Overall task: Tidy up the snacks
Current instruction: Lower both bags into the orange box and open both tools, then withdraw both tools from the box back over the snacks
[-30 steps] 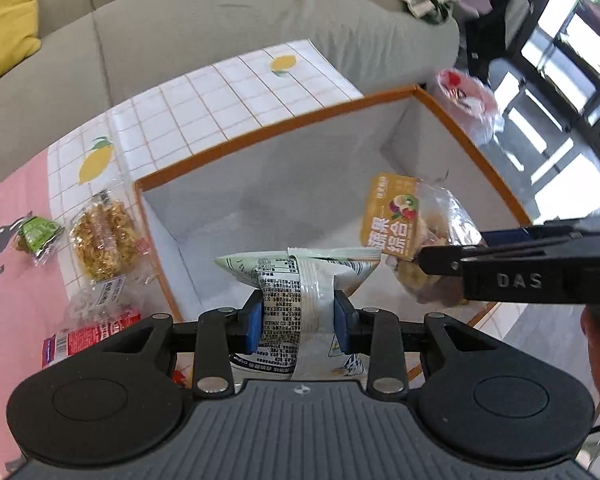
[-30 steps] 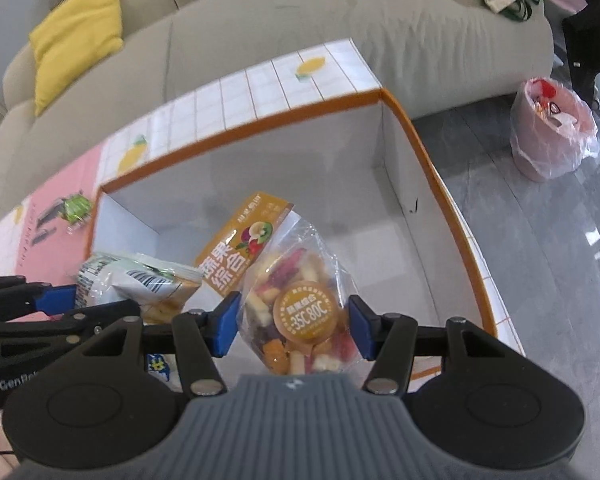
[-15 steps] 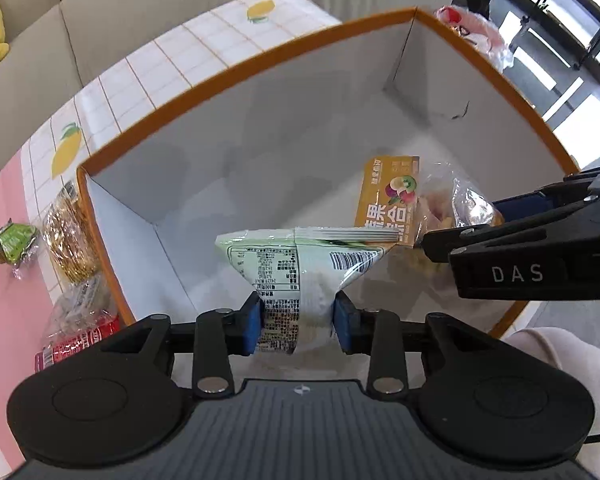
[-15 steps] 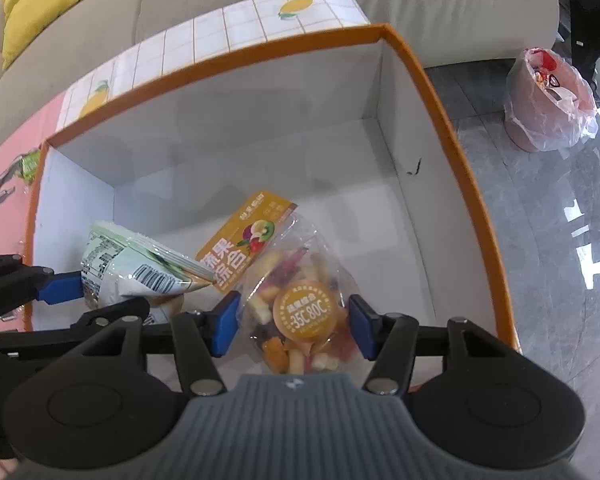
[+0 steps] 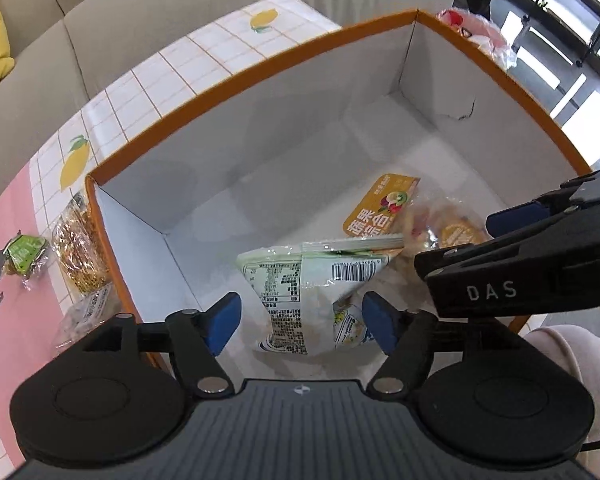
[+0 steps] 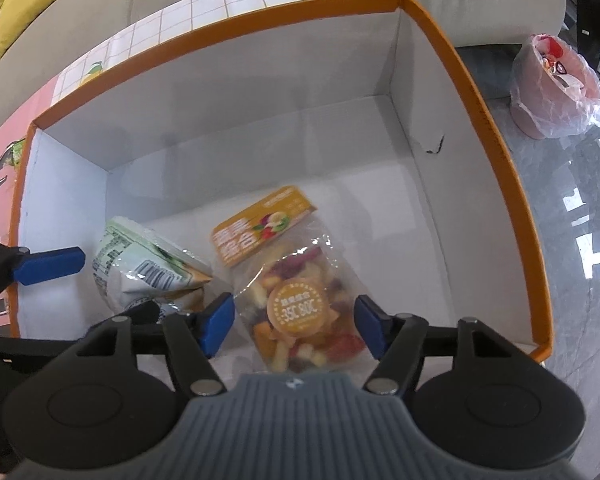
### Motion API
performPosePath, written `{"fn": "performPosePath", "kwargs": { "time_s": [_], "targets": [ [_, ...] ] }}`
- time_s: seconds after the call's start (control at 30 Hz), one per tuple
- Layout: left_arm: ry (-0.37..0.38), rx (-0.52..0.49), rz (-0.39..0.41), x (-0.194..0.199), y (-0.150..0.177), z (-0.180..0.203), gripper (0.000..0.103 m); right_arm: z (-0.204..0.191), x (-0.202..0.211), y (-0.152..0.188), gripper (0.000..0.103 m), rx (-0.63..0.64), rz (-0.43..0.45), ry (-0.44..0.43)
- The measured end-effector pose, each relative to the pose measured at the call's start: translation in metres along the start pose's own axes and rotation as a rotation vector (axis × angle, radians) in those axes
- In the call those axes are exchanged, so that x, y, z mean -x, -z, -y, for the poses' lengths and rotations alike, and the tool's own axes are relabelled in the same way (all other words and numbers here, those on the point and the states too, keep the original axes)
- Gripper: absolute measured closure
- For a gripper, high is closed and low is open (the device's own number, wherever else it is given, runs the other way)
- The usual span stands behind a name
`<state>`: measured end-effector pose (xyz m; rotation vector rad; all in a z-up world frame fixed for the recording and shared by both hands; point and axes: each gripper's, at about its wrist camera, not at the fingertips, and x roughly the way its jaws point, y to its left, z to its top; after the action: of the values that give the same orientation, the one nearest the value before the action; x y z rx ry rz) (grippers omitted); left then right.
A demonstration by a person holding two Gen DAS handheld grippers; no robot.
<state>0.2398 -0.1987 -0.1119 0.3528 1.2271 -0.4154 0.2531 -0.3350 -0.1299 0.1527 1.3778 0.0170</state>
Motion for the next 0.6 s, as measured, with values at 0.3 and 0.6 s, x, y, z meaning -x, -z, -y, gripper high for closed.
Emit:
{"fn": "performPosePath", "kwargs": {
  "time_s": [0.3,0.6],
  "targets": [
    [0.027,-0.014,0.049,0.022,0.004,0.002,0.015,0.0,0.02,-0.001,0.025,-0.01,0.043,0.042],
    [0.048,-0.017,0.203,0.068,0.016,0.001,0.0,0.007,0.07,0.016,0.02,-0.029,0.223,0.057]
  ]
}}
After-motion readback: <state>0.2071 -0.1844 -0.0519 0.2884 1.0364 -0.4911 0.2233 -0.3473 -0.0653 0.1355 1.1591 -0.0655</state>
